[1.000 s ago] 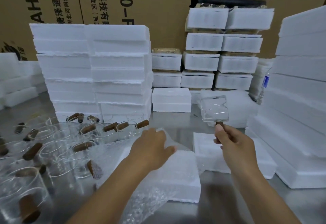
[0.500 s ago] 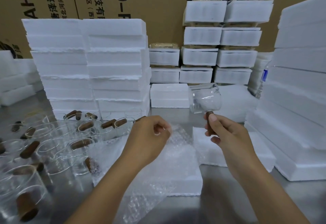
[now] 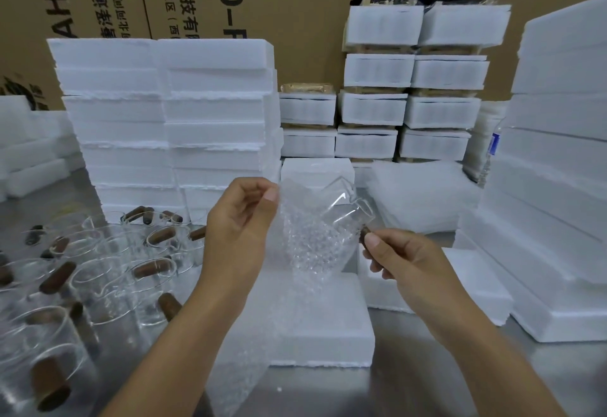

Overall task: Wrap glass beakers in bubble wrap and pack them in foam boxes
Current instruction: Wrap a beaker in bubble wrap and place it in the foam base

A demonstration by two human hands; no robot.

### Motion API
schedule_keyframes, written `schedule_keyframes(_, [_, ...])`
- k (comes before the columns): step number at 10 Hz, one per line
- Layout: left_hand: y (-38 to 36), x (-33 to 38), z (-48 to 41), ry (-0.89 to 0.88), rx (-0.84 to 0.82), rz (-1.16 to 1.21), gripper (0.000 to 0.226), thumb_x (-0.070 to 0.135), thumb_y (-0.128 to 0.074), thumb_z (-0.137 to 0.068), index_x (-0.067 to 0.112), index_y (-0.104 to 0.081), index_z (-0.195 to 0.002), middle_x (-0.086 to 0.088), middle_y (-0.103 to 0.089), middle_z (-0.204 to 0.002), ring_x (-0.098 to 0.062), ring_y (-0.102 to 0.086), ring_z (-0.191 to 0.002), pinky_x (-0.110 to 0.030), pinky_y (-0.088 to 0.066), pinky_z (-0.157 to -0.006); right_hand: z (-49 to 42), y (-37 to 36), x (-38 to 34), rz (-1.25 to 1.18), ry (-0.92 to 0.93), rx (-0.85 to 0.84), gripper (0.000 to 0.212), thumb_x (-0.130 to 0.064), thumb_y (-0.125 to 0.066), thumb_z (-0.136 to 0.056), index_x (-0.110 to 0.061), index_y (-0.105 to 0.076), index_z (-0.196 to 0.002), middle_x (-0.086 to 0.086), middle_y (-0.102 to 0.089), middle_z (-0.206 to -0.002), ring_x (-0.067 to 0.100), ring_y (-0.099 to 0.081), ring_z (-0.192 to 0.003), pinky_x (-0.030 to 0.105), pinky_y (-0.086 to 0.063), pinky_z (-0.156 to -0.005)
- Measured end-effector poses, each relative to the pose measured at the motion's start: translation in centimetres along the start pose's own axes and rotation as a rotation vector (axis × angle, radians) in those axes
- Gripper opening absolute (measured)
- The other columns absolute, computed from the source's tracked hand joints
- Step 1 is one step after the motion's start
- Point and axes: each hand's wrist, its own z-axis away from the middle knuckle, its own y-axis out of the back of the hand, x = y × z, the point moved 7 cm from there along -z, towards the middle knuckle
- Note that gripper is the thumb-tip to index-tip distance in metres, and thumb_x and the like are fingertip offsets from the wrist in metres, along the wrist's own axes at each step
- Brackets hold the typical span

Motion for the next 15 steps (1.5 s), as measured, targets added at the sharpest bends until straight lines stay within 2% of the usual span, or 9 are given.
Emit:
schedule_keyframes(4, [-1.1, 1.1, 0.1, -0.138, -0.176, -0.173, 0.007, 0.035, -0.058, -0.080, 0.040, -0.063, -0.077, 0.021, -0.065, -0.085, 0.000, -0.060, -0.089, -0.035, -0.044, -0.098, 0.1, 0.1, 0.1, -0.123, -0.076, -0.109, 0.026, -0.039, -0.062, -0.077, -0.018, -0.076, -0.083, -0.007, -0.057, -0.063, 0.005, -0.048, -0.058, 0.016, -0.042, -0.060])
schedule_keyframes(6, [-1.2, 1.8, -0.2, -0.214, -0.193, -0.179, 0.014, 0.031, -0.060, -0.086, 0.043, -0.062, -0.079, 0.023, -0.065, -0.084, -0.001, -0.060, -0.088, -0.025, -0.045, -0.090, 0.3, -0.1, 0.3, 0.181, -0.048, -0.088, 0.016, -0.027, -0.061, -0.088, -0.030, -0.073, -0.078, -0.015, -0.059, -0.060, -0.005, -0.047, -0.054, 0.004, -0.037, -0.056])
schedule_keyframes(9, [-2.6, 2.5, 0.0, -0.275, -0.321, -0.359, 0.007, 0.035, -0.059, -0.085, 0.042, -0.061, -0.082, 0.013, -0.066, -0.089, 0.000, -0.059, -0.093, -0.010, -0.039, -0.088, 0.7, -0.9, -1.1, 0.150, 0.027, -0.178, 0.017, -0.044, -0.061, -0.077, -0.034, -0.075, -0.079, 0.004, -0.068, -0.082, 0.015, -0.053, -0.072, 0.015, -0.039, -0.064])
schedule_keyframes(10, [-3.4, 3.0, 0.4, -0.335, -0.356, -0.442, 0.014, 0.026, -0.061, -0.088, 0.039, -0.060, -0.086, 0.015, -0.063, -0.092, 0.003, -0.058, -0.094, -0.006, -0.038, -0.085, 0.4, -0.3, -0.4, 0.117, -0.019, -0.149, 0.022, -0.038, -0.063, -0.078, -0.023, -0.076, -0.086, 0.016, -0.068, -0.100, 0.032, -0.061, -0.096, 0.033, -0.048, -0.084])
schedule_keyframes(11, [-4.5, 3.7, 1.0, -0.398, -0.420, -0.470, 0.015, 0.021, -0.061, -0.089, 0.036, -0.061, -0.088, 0.018, -0.061, -0.091, 0.001, -0.058, -0.093, -0.011, -0.041, -0.085, 0.7, -1.2, 0.1, 0.039, -0.100, -0.222, 0.018, -0.029, -0.066, -0.080, -0.016, -0.077, -0.086, 0.008, -0.073, -0.096, 0.021, -0.067, -0.097, 0.026, -0.050, -0.087])
schedule_keyframes(12, [-6.2, 4.7, 2.3, -0.546, -0.515, -0.509, 0.008, 0.020, -0.063, -0.088, 0.026, -0.066, -0.091, 0.012, -0.062, -0.091, -0.008, -0.059, -0.090, -0.031, -0.048, -0.083, 1.0, -1.0, 1.3, -0.081, -0.324, -0.238, 0.022, -0.028, -0.068, -0.069, -0.007, -0.076, -0.074, 0.013, -0.069, -0.084, 0.022, -0.063, -0.078, 0.028, -0.050, -0.071])
schedule_keyframes(13, [-8.1, 5.2, 4.3, -0.747, -0.619, -0.634, 0.011, 0.012, -0.066, -0.083, 0.017, -0.072, -0.091, 0.002, -0.065, -0.087, -0.019, -0.059, -0.081, -0.039, -0.046, -0.075, 1.3, -1.3, 0.7, -0.070, -0.373, -0.199, 0.021, 0.003, -0.052, -0.090, -0.004, -0.062, -0.073, 0.012, -0.061, -0.072, 0.020, -0.055, -0.069, 0.032, -0.044, -0.073])
schedule_keyframes(14, [-10.0, 5.3, 6.3, -0.934, -0.712, -0.772, 0.013, 0.016, -0.065, -0.084, 0.018, -0.073, -0.095, -0.003, -0.067, -0.091, -0.023, -0.061, -0.084, -0.036, -0.044, -0.080, 2.5, -2.6, 0.2, 0.288, -0.522, -0.059, 0.027, 0.028, -0.045, -0.081, 0.004, -0.052, -0.092, 0.020, -0.057, -0.074, 0.030, -0.056, -0.070, 0.040, -0.048, -0.072])
schedule_keyframes(15, [-8.8, 6.1, 5.4, -0.836, -0.563, -0.704, 0.029, 0.033, -0.059, -0.087, 0.028, -0.062, -0.116, 0.000, -0.058, -0.122, -0.017, -0.050, -0.118, -0.038, -0.034, -0.104, 2.4, -3.0, -0.8, 0.254, -0.534, 0.048, 0.020, 0.016, -0.045, -0.090, 0.005, -0.054, -0.104, 0.022, -0.063, -0.089, 0.032, -0.063, -0.083, 0.037, -0.055, -0.069])
